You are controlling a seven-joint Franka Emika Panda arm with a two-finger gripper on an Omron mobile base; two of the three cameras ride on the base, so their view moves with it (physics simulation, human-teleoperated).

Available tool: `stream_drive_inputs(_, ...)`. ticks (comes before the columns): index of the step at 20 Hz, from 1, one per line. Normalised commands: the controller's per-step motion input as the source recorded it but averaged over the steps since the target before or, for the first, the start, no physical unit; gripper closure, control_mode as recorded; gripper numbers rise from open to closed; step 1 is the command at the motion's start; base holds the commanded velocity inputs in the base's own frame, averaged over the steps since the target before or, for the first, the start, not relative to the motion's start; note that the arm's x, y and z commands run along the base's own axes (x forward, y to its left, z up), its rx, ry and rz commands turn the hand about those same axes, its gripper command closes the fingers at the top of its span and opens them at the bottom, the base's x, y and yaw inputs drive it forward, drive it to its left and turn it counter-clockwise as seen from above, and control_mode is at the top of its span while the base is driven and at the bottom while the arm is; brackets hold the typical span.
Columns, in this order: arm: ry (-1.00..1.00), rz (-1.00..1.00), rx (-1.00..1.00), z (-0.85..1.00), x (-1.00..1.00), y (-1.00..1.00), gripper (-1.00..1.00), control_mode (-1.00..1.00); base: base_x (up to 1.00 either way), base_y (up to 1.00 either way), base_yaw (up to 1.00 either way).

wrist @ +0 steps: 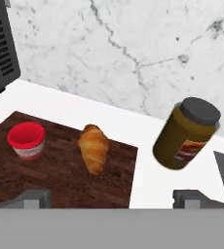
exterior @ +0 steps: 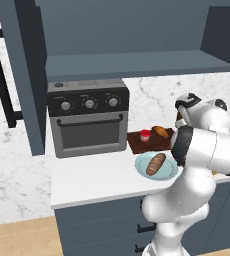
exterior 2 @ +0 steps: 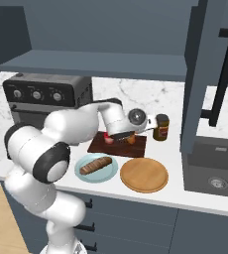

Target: From the different types of pastries on the counter, select a croissant and place it on the cutting board. Then retrieve a jar of jam from the cabinet and place it alongside the croissant on the cutting board.

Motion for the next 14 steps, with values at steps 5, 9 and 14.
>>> stream_drive_inputs(5,-0.49,0.00,0.00,0.31,-1.00,-0.10,-1.00,-1.00,0.00,0.00,0.00)
stream_drive_inputs(9,-0.49,0.00,0.00,0.33,-1.00,-0.04,-1.00,-1.00,0.00,0.00,0.00)
stream_drive_inputs(14,-0.49,0.00,0.00,0.35,-1.00,-0.06,-1.00,-1.00,0.00,0.00,0.00)
